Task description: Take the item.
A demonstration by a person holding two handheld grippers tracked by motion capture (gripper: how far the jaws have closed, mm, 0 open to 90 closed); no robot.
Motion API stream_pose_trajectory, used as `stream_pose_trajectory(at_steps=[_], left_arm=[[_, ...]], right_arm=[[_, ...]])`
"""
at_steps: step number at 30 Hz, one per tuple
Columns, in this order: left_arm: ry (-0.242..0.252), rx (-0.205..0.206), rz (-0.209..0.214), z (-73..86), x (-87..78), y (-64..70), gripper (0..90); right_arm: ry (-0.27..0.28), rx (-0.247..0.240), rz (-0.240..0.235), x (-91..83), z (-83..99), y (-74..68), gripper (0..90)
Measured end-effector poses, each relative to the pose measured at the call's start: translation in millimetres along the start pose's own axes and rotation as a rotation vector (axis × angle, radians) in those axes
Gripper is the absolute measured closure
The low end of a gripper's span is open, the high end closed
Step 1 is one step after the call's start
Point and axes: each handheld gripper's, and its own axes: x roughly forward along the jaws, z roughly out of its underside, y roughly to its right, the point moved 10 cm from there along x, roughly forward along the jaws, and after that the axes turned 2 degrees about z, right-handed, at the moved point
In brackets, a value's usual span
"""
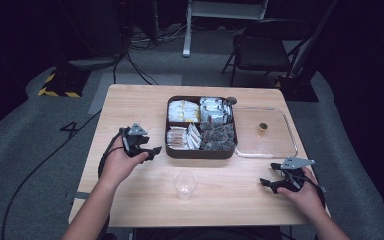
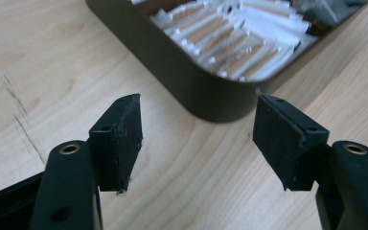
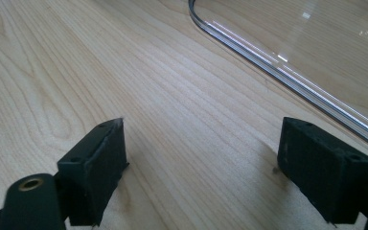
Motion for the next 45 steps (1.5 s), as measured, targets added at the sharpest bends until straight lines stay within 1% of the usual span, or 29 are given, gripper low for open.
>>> stream_pose_trajectory(at_steps=[6,10,11,14,15,16,17,19,22,23,24,25,26,30,32,35,39,40,41,45], left_arm=[[0.039,0.001,0.025,-28.2,-0.3,-4.9,34.2],[0.042,0.011,0.044,-46.2,3.5,-5.9,34.5],[0.045,0.010,0.047,-51.0,5.6,-5.8,34.6],[0.049,0.034,0.047,-65.2,13.3,-7.8,34.3],[0.052,0.030,0.050,-69.8,16.4,-7.5,34.1],[0.054,0.038,0.051,-74.6,19.7,-8.1,34.0],[0.052,0.035,0.051,-78.7,22.9,-8.1,33.9],[0.047,0.053,0.049,-87.5,29.6,-9.5,33.9],[0.044,0.051,0.051,-99.3,40.9,-9.0,33.8],[0.042,0.059,0.052,-102.5,44.9,-9.7,33.9],[0.040,0.055,0.051,-105.2,49.2,-9.9,33.9],[0.035,0.050,0.049,-107.3,53.3,-10.1,34.2],[0.029,0.058,0.047,-109.3,57.2,-11.3,34.7],[0.024,0.045,0.055,-115.6,73.3,-11.9,36.6],[0.028,0.047,0.057,-118.4,80.6,-12.1,38.1],[0.033,0.045,0.069,-121.3,91.1,-10.5,40.8],[0.036,0.053,0.079,-122.8,102.8,-9.9,43.5],[0.036,0.053,0.079,-122.8,102.8,-9.9,43.8],[0.031,0.040,0.081,-122.3,108.7,-11.0,44.1],[-0.002,0.034,0.071,-119.1,118.8,-14.2,44.8]], right_arm=[[0.000,-0.001,-0.001,0.0,0.0,0.1,17.4],[0.000,-0.001,-0.002,0.0,0.0,0.1,17.4],[0.000,-0.001,-0.002,0.0,0.0,0.1,17.4],[0.000,-0.001,-0.002,0.0,0.0,0.1,17.4],[0.000,-0.001,-0.002,0.0,0.0,0.1,17.4],[0.000,-0.001,-0.002,0.0,0.0,0.1,17.4],[0.000,-0.001,-0.002,0.0,0.0,0.1,17.4],[0.000,-0.001,-0.002,0.0,0.0,0.1,17.4],[0.000,-0.001,-0.002,0.0,0.0,0.1,17.4],[0.000,-0.001,-0.002,0.0,0.0,0.1,17.4],[0.000,-0.001,-0.002,-0.1,0.0,0.1,17.4],[0.000,-0.001,-0.002,-0.1,0.0,0.1,17.5],[0.000,-0.001,-0.002,-0.1,0.0,0.1,17.5],[0.001,-0.002,-0.003,-0.1,-0.1,0.2,17.5],[0.001,-0.001,-0.004,-0.1,0.0,0.2,17.6],[0.001,-0.002,-0.004,-0.1,0.0,0.2,17.6],[0.001,-0.002,-0.004,-0.1,0.0,0.2,17.6],[0.001,-0.002,-0.004,-0.1,0.0,0.2,17.6],[0.001,-0.002,-0.004,-0.1,0.0,0.2,17.6],[0.001,-0.002,-0.004,-0.1,0.0,0.2,17.6]])
